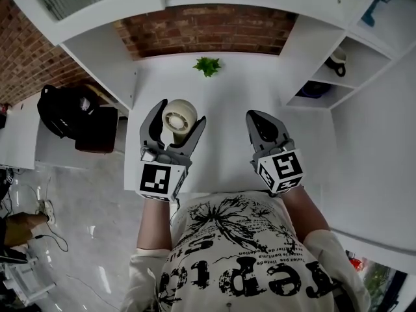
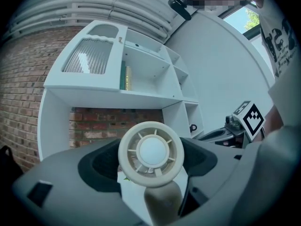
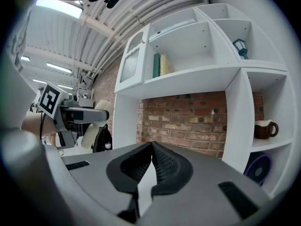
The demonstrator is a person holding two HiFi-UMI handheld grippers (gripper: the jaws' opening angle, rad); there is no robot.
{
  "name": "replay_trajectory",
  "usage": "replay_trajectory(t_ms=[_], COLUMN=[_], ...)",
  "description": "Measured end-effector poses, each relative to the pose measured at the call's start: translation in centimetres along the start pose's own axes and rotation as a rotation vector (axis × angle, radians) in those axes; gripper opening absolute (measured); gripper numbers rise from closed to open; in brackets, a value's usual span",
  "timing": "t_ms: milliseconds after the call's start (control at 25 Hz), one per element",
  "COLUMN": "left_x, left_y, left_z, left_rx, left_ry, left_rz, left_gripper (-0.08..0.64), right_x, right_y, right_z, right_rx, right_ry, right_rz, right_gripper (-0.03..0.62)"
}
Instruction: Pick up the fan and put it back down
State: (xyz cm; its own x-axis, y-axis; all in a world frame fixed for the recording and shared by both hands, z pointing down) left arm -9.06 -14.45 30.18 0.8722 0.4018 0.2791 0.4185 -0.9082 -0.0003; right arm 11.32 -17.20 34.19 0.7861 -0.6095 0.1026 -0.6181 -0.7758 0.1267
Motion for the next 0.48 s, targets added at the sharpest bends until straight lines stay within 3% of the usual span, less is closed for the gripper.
replay_trajectory(t_ms=[240,480], left_x=[1.6,4.4], left_y=[2.2,6.0], left_z=[-2.4,-7.3], left_rx=[-0.059,-0.191], left_ry=[-0.02,-0.057], left_rz=[-0.052,-0.131], left_gripper=[0.387,0.387], right_x=[1.2,3.1], right_y=[-0.2,-0.6], right_z=[-1.3,-3.3], right_rx=[-0.026,-0.085], right_ry=[0.014,0.032], right_rz=[-0.026,-0.054], right_gripper=[0.015,0.015])
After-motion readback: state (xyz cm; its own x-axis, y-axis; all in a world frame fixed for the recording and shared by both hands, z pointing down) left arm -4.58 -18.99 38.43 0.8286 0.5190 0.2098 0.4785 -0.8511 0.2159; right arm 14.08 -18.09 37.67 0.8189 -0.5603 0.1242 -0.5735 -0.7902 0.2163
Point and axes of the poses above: the fingertips, and each gripper's own axes: y forward along the fingers, x to its right, z out of its top, the point moved 6 cm from there along -y, backward along the fingers, and after that the axes turned 9 degrees about y, right-handed, at the moved point
